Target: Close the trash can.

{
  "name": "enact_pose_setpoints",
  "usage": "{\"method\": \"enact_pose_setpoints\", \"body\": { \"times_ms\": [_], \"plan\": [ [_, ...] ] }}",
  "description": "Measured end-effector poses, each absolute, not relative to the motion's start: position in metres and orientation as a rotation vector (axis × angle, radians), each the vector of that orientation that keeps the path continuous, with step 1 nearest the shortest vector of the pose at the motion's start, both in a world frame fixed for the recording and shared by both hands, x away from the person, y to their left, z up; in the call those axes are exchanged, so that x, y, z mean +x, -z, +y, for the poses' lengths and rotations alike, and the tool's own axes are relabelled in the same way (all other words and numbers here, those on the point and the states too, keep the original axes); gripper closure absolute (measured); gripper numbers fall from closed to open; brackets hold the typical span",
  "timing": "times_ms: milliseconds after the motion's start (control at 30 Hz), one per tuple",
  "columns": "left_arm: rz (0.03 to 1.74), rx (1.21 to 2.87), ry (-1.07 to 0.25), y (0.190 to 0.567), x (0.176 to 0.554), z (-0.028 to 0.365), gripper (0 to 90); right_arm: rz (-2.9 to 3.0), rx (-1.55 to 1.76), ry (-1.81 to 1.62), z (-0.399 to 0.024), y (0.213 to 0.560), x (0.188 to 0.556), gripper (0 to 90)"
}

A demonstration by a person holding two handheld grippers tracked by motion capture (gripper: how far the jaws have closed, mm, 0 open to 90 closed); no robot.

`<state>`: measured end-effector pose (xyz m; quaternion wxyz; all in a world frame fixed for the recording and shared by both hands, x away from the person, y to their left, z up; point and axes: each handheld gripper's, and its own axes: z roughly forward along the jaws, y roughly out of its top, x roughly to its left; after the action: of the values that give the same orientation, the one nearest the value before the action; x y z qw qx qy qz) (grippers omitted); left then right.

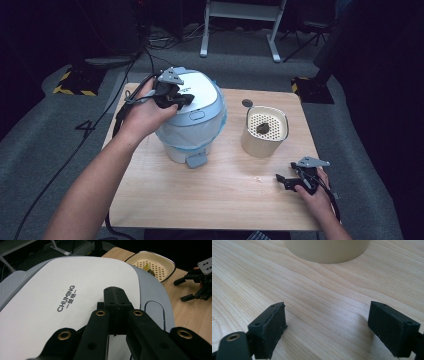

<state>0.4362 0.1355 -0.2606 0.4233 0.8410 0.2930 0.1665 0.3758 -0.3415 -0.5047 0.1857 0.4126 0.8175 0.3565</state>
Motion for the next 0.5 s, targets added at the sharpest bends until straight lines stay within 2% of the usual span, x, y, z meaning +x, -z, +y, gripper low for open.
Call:
{"method": "enact_pose_setpoints", "body": {
  "times_ms": [100,133,400,433,500],
  "plan": [
    [0.736,2.110,-0.423,0.2601,0.4363,0.1347,90.0,2.302,1.163,-1.004,-0.3415,0.5046,0.3758,15.0],
    [0.751,2.160,-0.421,0.2595,0.4361,0.1332,90.0,2.302,1.163,-1.004,-0.3415,0.5047,0.3758,15.0],
    [0.716,2.143,-0.439,0.2604,0.4377,0.1277,90.0,2.303,1.162,-1.001,-0.3415,0.5045,0.3757,15.0],
    [0.726,2.122,-0.431,0.2614,0.4384,0.1284,86.6,2.303,1.162,-1.001,-0.3415,0.5045,0.3757,15.0],
    [0.735,2.082,-0.411,0.2630,0.4399,0.1303,66.8,2.303,1.162,-1.004,-0.3415,0.5046,0.3758,14.9]
  ]
}}
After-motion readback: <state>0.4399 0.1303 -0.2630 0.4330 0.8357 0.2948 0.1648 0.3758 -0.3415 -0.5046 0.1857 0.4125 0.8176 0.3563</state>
